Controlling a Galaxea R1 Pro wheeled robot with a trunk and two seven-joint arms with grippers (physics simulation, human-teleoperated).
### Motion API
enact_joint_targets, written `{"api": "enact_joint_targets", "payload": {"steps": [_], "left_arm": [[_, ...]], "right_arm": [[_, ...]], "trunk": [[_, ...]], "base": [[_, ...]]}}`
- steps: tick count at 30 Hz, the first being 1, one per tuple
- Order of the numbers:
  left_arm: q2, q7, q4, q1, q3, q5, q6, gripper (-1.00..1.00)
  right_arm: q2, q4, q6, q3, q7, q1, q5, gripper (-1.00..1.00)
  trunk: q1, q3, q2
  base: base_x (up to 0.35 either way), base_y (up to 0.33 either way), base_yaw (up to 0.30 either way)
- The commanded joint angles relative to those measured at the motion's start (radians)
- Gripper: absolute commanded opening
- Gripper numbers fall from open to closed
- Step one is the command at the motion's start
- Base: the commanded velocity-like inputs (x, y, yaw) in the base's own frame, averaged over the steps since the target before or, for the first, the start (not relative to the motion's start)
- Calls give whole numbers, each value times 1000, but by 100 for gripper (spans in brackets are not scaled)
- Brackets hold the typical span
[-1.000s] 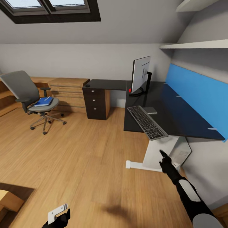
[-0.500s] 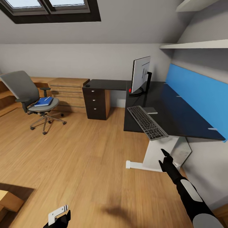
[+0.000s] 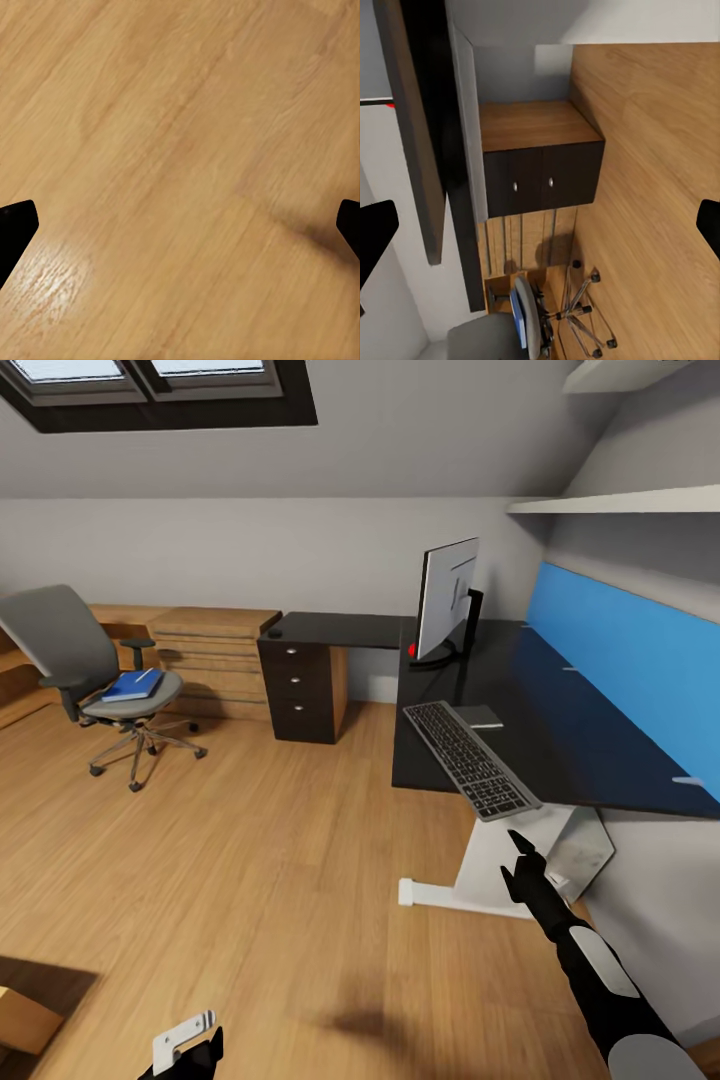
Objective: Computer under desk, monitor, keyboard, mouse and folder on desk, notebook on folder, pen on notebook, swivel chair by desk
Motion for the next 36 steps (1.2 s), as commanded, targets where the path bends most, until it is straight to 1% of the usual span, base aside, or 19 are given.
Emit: {"api": "enact_joint_targets", "payload": {"steps": [1,10,26,32,36], "left_arm": [[0,4,-1,0,-1,7,4,100],[1,7,1,0,-2,7,3,100],[1,8,5,0,-1,10,3,100],[2,8,8,0,0,10,2,100],[3,11,9,0,1,11,3,100]], "right_arm": [[0,0,7,-2,1,-1,-8,100],[-1,0,7,-2,1,-1,-6,100],[-1,0,7,-2,1,-1,-5,100],[-1,1,7,-2,1,-1,-4,100],[-1,0,7,-2,1,-1,-4,100]], "trunk": [[0,-1,0],[-35,27,63],[-35,27,63],[-35,27,63],[-35,27,63]], "base": [[20,0,0],[6,0,0],[3,0,0],[222,64,0],[102,24,0]]}}
